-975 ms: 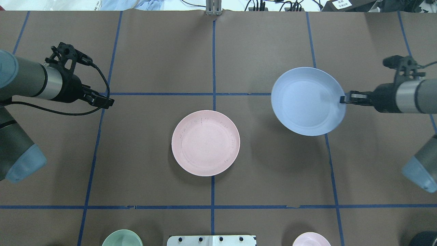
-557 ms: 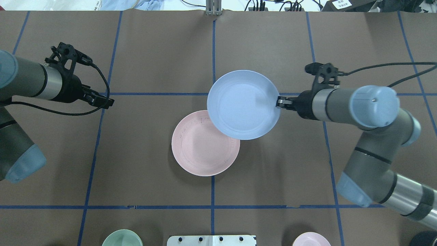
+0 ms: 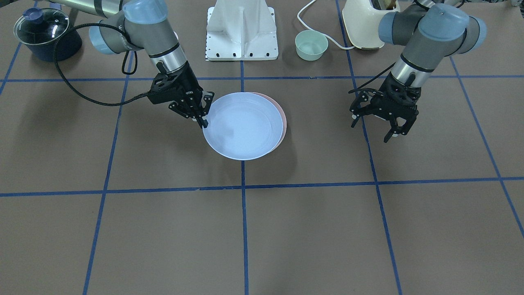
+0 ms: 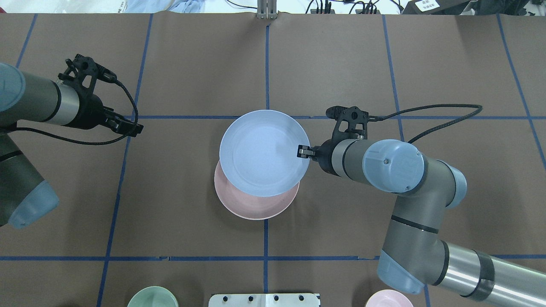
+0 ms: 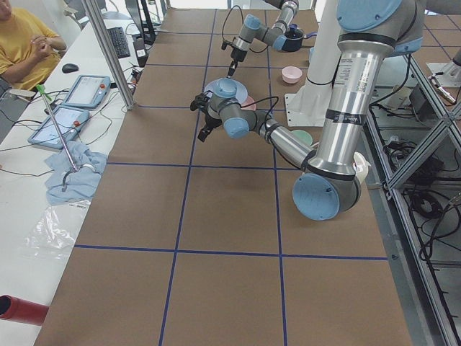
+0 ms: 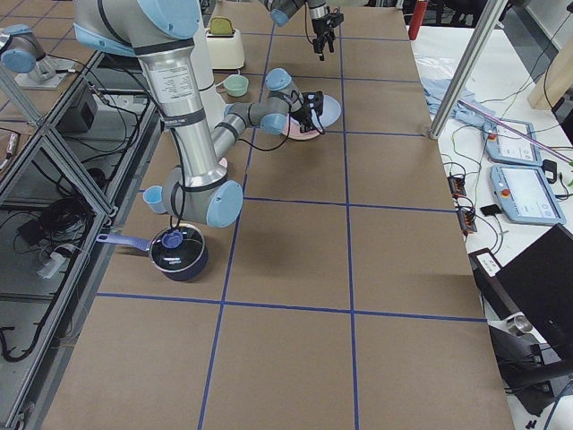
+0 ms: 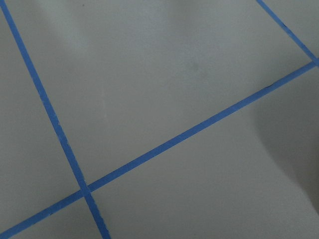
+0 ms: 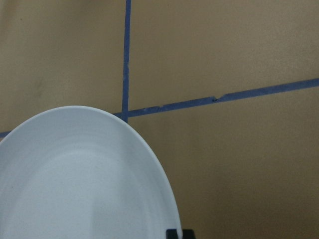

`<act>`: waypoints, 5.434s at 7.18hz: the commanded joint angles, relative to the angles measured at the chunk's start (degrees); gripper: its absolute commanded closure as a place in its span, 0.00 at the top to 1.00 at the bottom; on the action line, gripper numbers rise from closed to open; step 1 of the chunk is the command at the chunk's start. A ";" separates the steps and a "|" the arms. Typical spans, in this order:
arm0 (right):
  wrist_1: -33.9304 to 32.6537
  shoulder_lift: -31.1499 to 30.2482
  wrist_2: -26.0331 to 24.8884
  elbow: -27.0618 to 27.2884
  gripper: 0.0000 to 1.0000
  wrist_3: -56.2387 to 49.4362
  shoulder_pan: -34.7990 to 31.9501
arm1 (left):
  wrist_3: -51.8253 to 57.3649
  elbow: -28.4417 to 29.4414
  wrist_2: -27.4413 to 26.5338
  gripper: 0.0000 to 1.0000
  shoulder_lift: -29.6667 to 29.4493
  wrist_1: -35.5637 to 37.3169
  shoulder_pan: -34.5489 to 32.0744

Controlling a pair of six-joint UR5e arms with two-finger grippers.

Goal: Stack three plates with pink and blue

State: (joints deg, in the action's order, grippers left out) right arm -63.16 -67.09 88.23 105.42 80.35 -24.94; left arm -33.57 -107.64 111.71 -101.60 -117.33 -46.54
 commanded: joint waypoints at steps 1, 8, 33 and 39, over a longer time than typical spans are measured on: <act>-0.21 0.47 -0.87 -0.47 0.00 0.16 1.91 | 0.09 0.06 0.00 1.00 0.00 0.00 0.13; -22.95 3.65 16.39 1.81 1.00 -18.27 -16.04 | 0.35 -0.38 0.26 1.00 0.61 0.09 -0.48; -23.14 -35.30 41.32 -1.97 1.00 -87.90 -65.32 | 46.06 13.60 21.62 1.00 13.09 29.62 -43.64; -23.23 -35.39 41.32 -2.06 1.00 -87.90 -65.32 | 46.23 13.42 20.65 1.00 13.45 29.18 -43.55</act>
State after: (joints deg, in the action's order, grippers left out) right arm -86.37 -102.42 129.54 103.37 -7.56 -90.27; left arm 12.72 -94.21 132.37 -88.08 -88.12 -90.09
